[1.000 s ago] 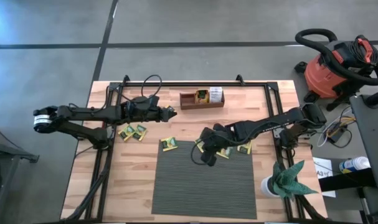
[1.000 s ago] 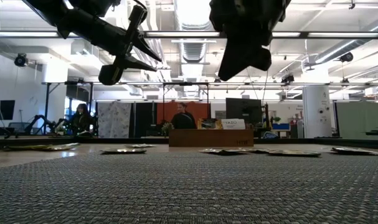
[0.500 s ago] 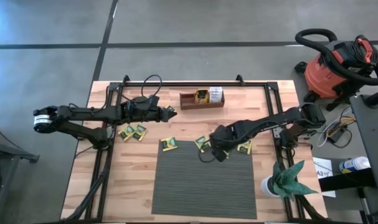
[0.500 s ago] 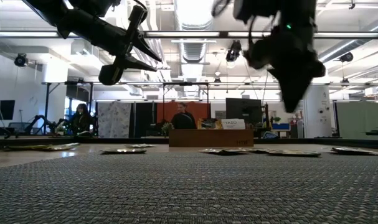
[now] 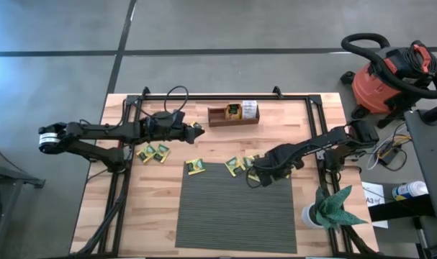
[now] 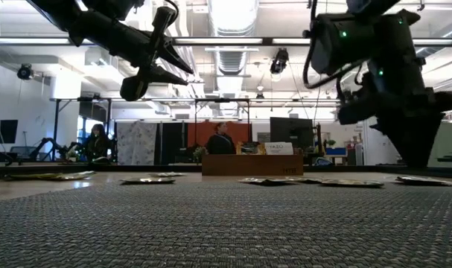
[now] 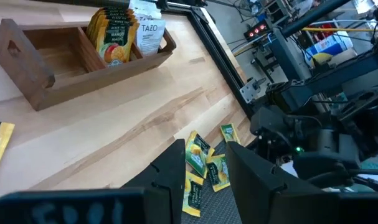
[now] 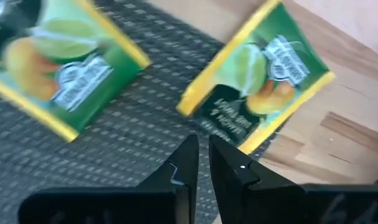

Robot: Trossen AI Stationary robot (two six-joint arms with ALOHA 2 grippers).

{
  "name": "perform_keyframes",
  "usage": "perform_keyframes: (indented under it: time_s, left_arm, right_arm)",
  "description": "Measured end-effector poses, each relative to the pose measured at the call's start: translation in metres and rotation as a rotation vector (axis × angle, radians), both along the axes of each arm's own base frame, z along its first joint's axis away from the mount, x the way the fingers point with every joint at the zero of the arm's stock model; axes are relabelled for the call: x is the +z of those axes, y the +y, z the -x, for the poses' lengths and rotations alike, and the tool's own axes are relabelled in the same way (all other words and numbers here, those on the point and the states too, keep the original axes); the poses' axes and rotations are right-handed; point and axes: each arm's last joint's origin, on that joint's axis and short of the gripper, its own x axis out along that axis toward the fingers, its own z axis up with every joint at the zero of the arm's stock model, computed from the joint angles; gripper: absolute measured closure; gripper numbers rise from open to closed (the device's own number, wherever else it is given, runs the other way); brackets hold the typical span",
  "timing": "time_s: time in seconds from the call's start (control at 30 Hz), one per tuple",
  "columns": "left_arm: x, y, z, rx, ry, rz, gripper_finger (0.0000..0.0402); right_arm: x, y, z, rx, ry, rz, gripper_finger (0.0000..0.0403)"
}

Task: Pick & Place Tea
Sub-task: Put the yellow tea bag into the left section of the wooden organizer

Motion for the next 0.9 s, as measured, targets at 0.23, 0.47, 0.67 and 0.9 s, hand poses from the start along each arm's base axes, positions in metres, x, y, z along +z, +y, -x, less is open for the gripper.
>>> perform_keyframes:
  time_s: [0.23, 0.47, 0.67, 0.9]
  left_arm:
    - [0.001, 0.003, 0.0, 0.01, -0.003, -0.013, 0.0291]
    - [0.001, 0.005, 0.001, 0.022, -0.003, -0.012, 0.0291]
    - [0.001, 0.006, 0.001, 0.025, -0.003, -0.012, 0.0291]
    - [0.001, 0.007, 0.001, 0.036, -0.002, -0.016, 0.0291]
  right_arm:
    - [-0.016, -0.003, 0.017, -0.068, 0.078, 0.029, 0.0364]
    - [-0.02, -0.01, 0.02, -0.071, 0.086, 0.07, 0.0364]
    - [-0.019, -0.023, 0.016, -0.06, 0.064, 0.145, 0.0364]
    - [-0.02, -0.046, 0.009, -0.039, 0.003, 0.174, 0.0364]
